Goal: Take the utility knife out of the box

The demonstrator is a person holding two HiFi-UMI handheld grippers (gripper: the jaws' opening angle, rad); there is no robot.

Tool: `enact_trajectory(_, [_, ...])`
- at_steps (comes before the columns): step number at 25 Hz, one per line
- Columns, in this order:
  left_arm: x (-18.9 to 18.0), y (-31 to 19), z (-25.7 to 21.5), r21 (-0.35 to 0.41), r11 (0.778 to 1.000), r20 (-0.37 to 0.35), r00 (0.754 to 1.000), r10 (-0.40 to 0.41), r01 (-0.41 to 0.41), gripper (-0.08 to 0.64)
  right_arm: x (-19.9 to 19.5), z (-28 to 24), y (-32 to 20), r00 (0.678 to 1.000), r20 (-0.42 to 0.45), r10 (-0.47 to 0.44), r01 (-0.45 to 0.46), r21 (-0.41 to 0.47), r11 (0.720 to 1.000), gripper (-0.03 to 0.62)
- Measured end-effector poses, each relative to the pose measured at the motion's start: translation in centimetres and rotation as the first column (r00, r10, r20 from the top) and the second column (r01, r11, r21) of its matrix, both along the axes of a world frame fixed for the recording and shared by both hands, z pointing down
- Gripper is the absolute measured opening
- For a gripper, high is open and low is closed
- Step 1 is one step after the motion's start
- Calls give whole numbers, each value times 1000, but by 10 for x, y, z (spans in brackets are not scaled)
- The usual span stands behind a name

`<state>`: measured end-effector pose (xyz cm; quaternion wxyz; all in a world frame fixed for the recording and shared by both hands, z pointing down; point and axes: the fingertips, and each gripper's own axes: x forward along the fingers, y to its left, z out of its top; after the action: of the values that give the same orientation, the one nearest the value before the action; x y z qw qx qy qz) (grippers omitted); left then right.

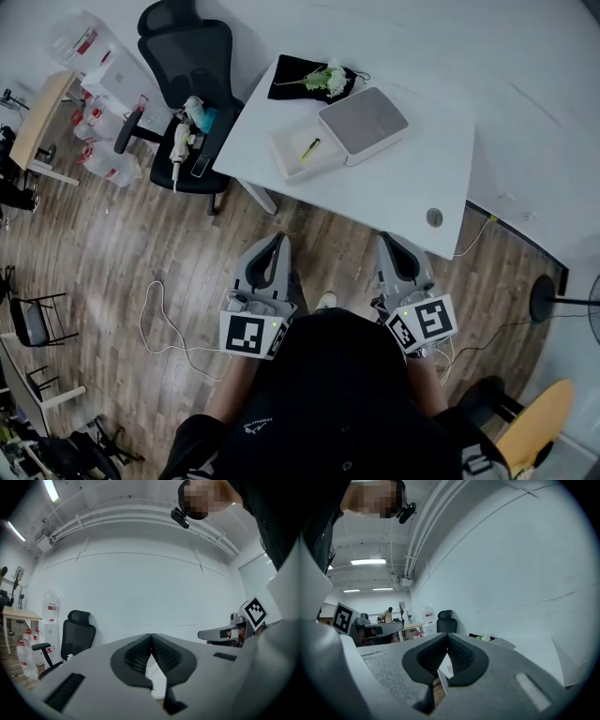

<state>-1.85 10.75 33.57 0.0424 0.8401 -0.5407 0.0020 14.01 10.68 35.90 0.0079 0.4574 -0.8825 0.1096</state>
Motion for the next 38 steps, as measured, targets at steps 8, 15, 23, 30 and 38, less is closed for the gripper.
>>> enact_trajectory(8, [7, -56, 5, 5, 995, -4, 995, 98, -98, 6, 12, 1, -36, 994, -23, 108, -108, 0, 994, 5])
enact_trajectory(15, [10, -118, 13, -4, 980, 3, 980, 197, -197, 6, 8, 6, -83, 981, -33, 190, -191, -16, 982, 5])
enact_trajectory(23, [-3, -192, 14, -41, 956, 0, 956, 292, -292, 6, -14, -1, -147, 963, -44, 265, -267, -36, 963, 5])
enact_trajectory(30, [-21, -251, 23, -72, 925, -10, 928, 373, -372, 6, -42, -1, -195, 943, -69, 326, -329, -43, 943, 5])
enact_trajectory(38, [-29, -295, 43, -118, 879, 8, 885, 466, -462, 6, -63, 0, -227, 910, -71, 409, -412, -35, 910, 5])
